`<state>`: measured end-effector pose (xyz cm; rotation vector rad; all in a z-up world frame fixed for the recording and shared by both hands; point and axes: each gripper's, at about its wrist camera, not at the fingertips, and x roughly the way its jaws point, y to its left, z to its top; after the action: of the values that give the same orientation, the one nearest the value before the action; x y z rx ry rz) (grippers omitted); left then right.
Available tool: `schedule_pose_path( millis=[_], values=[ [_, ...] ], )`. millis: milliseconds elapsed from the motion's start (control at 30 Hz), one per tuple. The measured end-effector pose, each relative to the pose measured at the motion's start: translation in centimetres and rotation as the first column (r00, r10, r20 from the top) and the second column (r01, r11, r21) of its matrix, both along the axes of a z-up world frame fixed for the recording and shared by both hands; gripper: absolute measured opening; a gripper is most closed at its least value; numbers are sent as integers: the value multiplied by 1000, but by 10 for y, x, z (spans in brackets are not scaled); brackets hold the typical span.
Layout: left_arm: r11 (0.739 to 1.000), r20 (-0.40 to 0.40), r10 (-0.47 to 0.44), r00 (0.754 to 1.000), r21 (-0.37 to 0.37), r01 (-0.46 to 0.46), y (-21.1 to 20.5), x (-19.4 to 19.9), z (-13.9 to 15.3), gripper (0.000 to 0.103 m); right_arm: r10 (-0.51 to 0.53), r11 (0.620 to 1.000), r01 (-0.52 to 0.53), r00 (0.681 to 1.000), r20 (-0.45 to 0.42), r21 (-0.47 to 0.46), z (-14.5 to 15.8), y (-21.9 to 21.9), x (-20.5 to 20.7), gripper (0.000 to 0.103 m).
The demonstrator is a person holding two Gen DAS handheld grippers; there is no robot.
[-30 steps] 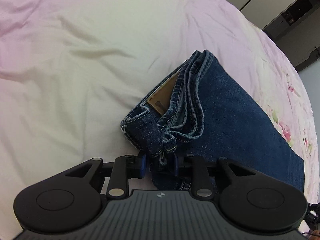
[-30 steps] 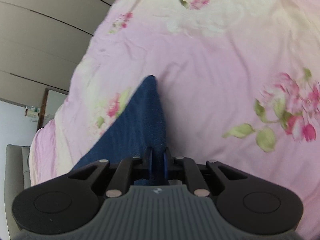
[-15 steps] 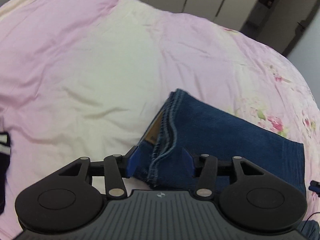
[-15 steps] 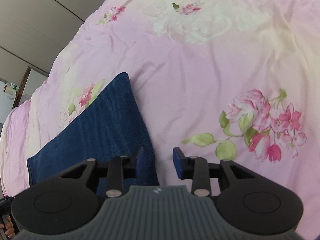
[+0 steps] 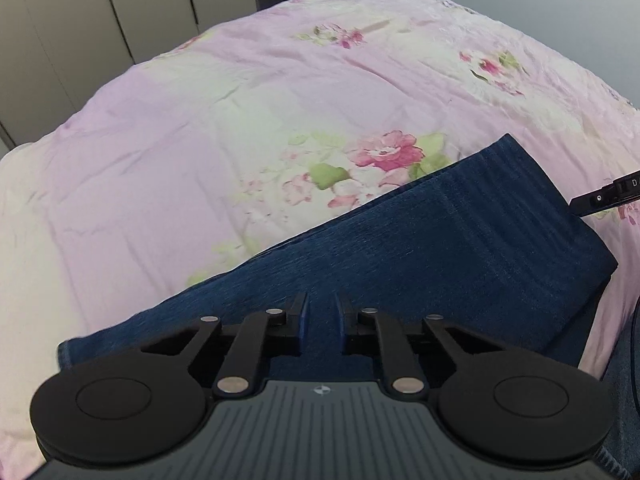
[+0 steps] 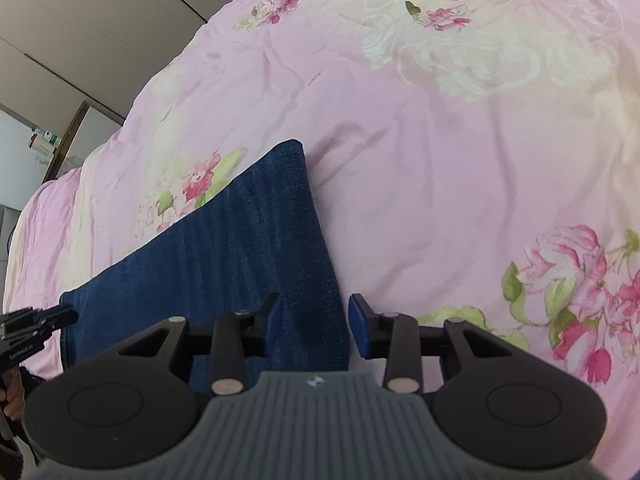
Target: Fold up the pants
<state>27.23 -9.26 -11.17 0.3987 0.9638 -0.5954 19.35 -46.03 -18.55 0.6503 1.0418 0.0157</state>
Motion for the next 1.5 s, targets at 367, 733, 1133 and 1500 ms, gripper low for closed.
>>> schedule_pose_path(
  millis=[367,733,1133,1500],
  values=[
    [994,-59,-31,998,99,37,-52,46,-61,7,147,981,-141,989,35,-129,-13,11,31,33],
    [963,-104,-229,968,123,241,-37,-9,-29,2,142,988,-141,990,12,-69,-22,12,24,33],
    [914,-185,-303,935,220,340,-47,-51,-52,0,80,997,-80,997,-21,17,-28,15,-4,33],
    [872,-239,-388,890,217,439,-31,-101,-45,1,53,992,-48,998,-34,120,-35,3,-10,29]
  ],
)
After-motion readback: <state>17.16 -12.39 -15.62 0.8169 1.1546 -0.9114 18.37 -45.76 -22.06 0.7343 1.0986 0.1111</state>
